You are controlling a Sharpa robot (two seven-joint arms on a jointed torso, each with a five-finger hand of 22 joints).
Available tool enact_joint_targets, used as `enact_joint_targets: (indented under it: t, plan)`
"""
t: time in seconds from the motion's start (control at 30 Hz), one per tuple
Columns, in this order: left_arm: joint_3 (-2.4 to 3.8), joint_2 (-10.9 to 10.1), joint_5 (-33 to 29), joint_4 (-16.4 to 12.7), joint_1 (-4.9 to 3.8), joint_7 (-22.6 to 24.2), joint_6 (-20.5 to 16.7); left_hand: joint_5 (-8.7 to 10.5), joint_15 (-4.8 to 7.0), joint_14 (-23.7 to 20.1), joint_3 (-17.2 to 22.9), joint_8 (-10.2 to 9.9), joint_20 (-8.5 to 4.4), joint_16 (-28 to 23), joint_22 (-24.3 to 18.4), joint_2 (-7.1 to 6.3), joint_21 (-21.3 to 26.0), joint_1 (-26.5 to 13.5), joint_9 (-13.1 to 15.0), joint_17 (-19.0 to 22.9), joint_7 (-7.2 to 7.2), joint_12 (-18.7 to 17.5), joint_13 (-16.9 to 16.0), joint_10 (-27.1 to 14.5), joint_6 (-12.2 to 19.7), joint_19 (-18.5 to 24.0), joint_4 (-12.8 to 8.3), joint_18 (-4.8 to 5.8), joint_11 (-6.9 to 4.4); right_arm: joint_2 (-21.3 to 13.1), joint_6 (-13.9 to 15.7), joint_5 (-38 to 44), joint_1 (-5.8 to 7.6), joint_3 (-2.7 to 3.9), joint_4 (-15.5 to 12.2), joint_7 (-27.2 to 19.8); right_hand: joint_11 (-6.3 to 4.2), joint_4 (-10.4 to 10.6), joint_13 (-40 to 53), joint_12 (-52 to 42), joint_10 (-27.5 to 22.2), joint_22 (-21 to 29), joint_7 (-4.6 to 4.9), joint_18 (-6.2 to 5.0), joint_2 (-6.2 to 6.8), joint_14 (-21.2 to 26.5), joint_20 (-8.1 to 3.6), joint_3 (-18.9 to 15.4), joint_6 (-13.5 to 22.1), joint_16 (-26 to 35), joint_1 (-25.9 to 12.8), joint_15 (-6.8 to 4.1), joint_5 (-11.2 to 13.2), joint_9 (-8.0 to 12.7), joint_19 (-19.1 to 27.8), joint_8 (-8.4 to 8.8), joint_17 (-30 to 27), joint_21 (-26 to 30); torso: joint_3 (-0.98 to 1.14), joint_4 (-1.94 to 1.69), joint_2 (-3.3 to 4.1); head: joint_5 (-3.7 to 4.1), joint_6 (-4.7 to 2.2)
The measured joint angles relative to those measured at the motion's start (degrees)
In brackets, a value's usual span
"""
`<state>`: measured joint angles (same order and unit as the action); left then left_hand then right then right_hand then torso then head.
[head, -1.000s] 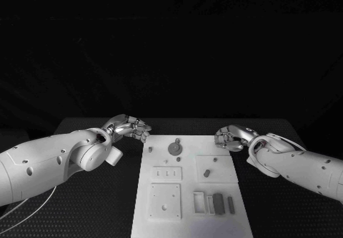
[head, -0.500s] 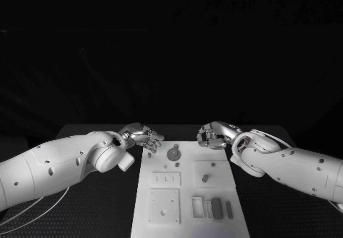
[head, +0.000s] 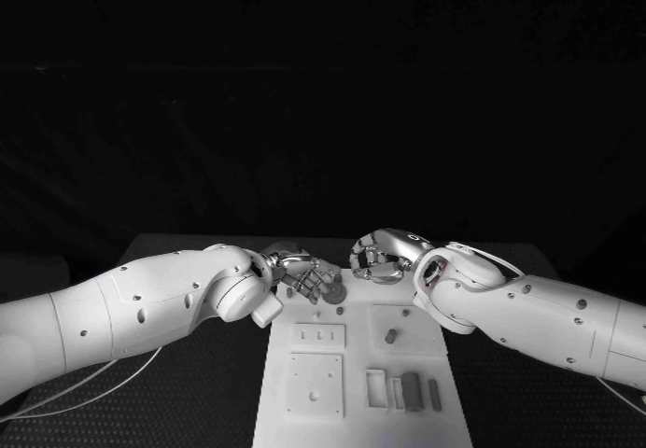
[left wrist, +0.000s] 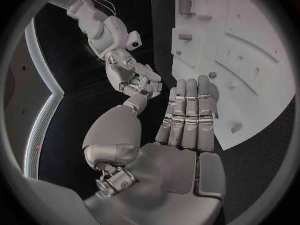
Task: Assemble the parts on the task board
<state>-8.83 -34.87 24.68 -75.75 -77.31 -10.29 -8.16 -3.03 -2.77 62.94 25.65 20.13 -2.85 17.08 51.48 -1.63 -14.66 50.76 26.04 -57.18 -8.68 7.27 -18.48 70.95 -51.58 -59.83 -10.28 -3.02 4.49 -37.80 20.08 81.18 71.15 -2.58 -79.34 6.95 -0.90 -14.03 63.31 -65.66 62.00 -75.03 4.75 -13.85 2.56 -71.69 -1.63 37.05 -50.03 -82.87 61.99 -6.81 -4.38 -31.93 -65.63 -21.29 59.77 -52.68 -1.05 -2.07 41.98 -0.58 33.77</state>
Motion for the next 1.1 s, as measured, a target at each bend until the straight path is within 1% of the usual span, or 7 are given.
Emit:
enact_joint_targets:
  t: [0.17,0.23,0.4,0.63,0.8,1.03,1.1]
  plan:
    - [0.00,0.6,0.0,-0.1,-0.03,-0.9,-0.2,0.00,0.00,0.0,0.0,0.0,0.00,0.0,0.1,-0.16,0.0,-0.2,0.0,-0.1,0.00,0.0,0.0,0.0,0.0,0.0,0.0,-0.40,0.00,0.9,-0.5,0.4,-0.03,0.00,-0.7,0.3,0.07,-0.1,-0.1,0.0,0.1,0.0,-0.01,0.00,0.00,-0.1,0.01,0.1,0.0,0.0,0.0,0.07,0.0,0.0,0.0,0.00,0.0,0.0,0.02,0.03,-0.29,-0.22,0.16]
    - [0.00,0.7,-0.1,-0.2,-0.05,-1.1,-0.2,0.00,0.00,0.0,0.0,0.0,0.01,0.0,0.1,-0.22,0.0,-0.2,0.0,-0.1,0.00,0.0,-0.1,0.0,0.0,0.0,0.0,-0.40,0.00,1.2,-0.8,0.5,-0.04,-0.02,-0.8,0.4,0.07,-0.1,-0.1,0.0,0.1,0.0,-0.01,0.00,-0.02,-0.1,0.01,0.1,0.0,0.0,0.0,0.07,0.0,0.0,0.0,0.00,0.0,0.0,0.05,0.05,-0.31,-0.23,0.20]
    - [0.00,0.7,-0.8,0.0,-0.04,-1.4,-0.3,0.00,0.00,0.0,0.0,-0.2,0.08,0.0,0.2,-0.22,0.0,-0.2,-0.1,-0.4,0.00,0.0,-0.1,0.0,0.0,-0.1,0.0,-0.40,0.00,1.4,-1.3,0.7,-0.11,-0.08,-1.0,0.6,0.16,-0.1,-0.1,0.0,0.2,0.0,-0.01,0.00,-0.30,-0.1,0.02,0.1,0.0,0.0,-0.3,0.08,0.0,0.0,0.0,0.16,-0.1,0.0,0.05,0.07,-0.29,-0.14,0.19]
    - [0.02,0.6,-1.8,0.0,-0.04,-1.5,-0.7,-0.01,0.00,0.0,0.0,-0.4,0.08,0.0,0.2,-0.22,0.0,-0.2,-0.1,-0.5,0.00,0.0,-0.1,0.0,0.0,-0.1,0.0,-0.39,0.00,1.8,-2.0,0.8,-0.37,-0.23,-1.2,0.6,0.10,-0.1,-0.1,0.0,0.3,0.0,-0.11,-0.01,-0.30,-0.1,0.11,0.1,-0.1,0.0,-0.3,0.10,0.0,-0.1,-0.1,0.19,-0.1,0.0,0.08,0.07,-0.21,-0.02,0.23]
    - [0.02,0.7,-2.2,0.0,-0.04,-1.5,-0.8,-0.01,0.00,0.0,0.0,-0.4,0.08,0.0,0.3,-0.22,0.0,-0.2,-0.1,-0.5,0.00,0.0,-0.2,0.0,0.0,-0.1,0.0,-0.36,0.00,1.9,-2.3,0.8,-0.44,-0.25,-1.5,0.6,0.07,-0.1,-0.1,0.0,0.3,0.0,-0.16,-0.01,-0.30,-0.1,0.11,0.1,-0.2,0.0,-0.3,0.10,0.0,-0.1,-0.1,0.32,-0.1,0.0,0.11,-0.01,-0.20,0.05,0.35]
    - [-0.01,0.8,-2.5,0.0,-0.02,-1.8,-0.8,-0.01,0.01,0.0,0.0,-0.4,0.08,0.0,0.4,-0.22,0.0,-0.2,-0.1,-0.7,-0.01,0.0,-0.3,0.0,0.0,-0.1,0.0,-0.28,0.00,2.2,-2.6,0.9,-0.45,-0.23,-1.6,0.7,0.05,-0.1,-0.1,0.0,0.2,0.0,-0.16,-0.02,-0.30,-0.1,0.11,0.1,-0.2,0.0,-0.3,0.12,0.0,-0.2,-0.1,0.12,-0.1,0.0,0.09,-0.04,-0.21,0.16,0.48]
    - [-0.01,0.8,-2.5,0.0,-0.02,-1.9,-0.8,-0.01,0.01,0.0,0.0,-0.4,0.09,0.0,0.5,-0.22,0.0,-0.2,-0.1,-0.8,0.00,0.0,-0.3,0.0,0.0,-0.1,0.0,-0.08,0.00,2.3,-2.6,0.9,-0.48,-0.23,-1.6,0.7,0.04,-0.1,-0.1,0.0,0.2,0.0,-0.16,-0.01,-0.29,-0.1,0.12,0.1,-0.2,0.0,-0.3,0.12,0.0,-0.2,-0.1,0.12,-0.1,0.0,0.09,-0.04,-0.21,0.16,0.47]
